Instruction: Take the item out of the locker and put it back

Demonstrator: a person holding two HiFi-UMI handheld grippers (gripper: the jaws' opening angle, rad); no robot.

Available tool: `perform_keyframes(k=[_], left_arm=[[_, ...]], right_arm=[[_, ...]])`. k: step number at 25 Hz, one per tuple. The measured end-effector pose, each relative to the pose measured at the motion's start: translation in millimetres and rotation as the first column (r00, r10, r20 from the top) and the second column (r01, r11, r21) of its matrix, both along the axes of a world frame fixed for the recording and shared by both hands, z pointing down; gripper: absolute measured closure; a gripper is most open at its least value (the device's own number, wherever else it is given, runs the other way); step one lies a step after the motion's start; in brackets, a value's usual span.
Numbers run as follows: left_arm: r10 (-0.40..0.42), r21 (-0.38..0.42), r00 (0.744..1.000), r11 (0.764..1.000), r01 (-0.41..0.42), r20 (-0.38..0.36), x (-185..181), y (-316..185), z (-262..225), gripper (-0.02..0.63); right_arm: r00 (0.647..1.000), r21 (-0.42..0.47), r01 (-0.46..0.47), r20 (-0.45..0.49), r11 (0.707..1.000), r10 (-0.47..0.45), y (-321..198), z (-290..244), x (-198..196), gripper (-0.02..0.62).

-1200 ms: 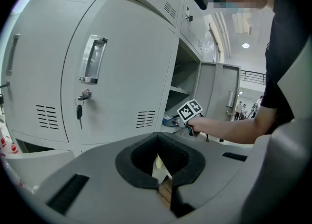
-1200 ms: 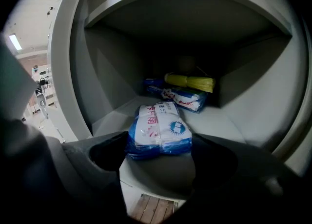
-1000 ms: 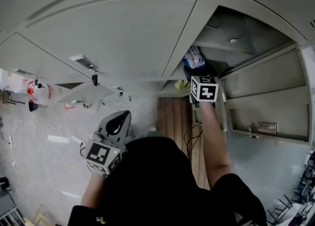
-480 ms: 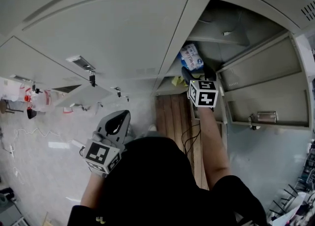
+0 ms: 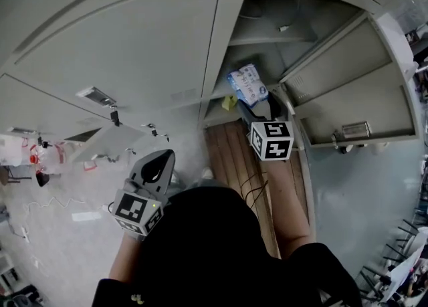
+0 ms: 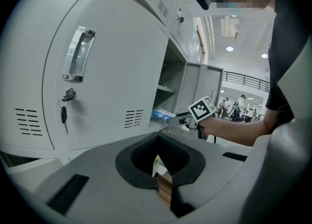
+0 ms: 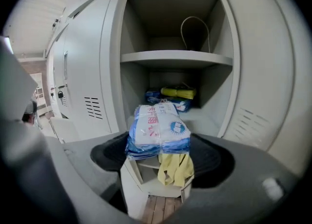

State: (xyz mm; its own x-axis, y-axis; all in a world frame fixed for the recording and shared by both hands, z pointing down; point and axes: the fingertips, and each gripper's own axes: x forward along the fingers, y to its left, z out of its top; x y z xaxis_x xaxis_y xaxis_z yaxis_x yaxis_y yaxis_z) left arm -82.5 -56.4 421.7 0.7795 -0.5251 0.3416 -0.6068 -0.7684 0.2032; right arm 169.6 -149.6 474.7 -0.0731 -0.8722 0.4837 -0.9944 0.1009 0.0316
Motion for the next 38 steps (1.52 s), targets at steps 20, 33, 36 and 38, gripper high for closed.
perform_keyframes(k=[20, 33, 36, 38], left_arm=[[0.219, -0.011, 0.975, 0.976, -0.219, -0.050, 44.7, 0.3, -6.9, 0.595], [0.315, 0.000, 0.947, 0.949, -0.316, -0.069, 70.3, -4.0, -11.1, 0.595], [0.334, 0.004, 0.940, 0.942, -0.335, -0.071, 75.4, -4.4, -11.8, 0.595], [0.347, 0.008, 0.935, 0.938, -0.348, -0.073, 78.8, -4.2, -12.5, 0.595]], right_arm=[[0.997, 0.051, -0.043, 0.065, 0.998, 0.040, 107.9, -60.7, -37.3, 0.219], [0.993, 0.146, -0.103, 0.076, 0.984, 0.093, 152.5, -112.5, -36.2, 0.219], [0.992, 0.159, -0.118, 0.063, 0.980, 0.110, 160.0, -121.2, -34.9, 0.219], [0.992, 0.166, -0.124, 0.054, 0.978, 0.117, 163.5, -126.1, -34.6, 0.219]])
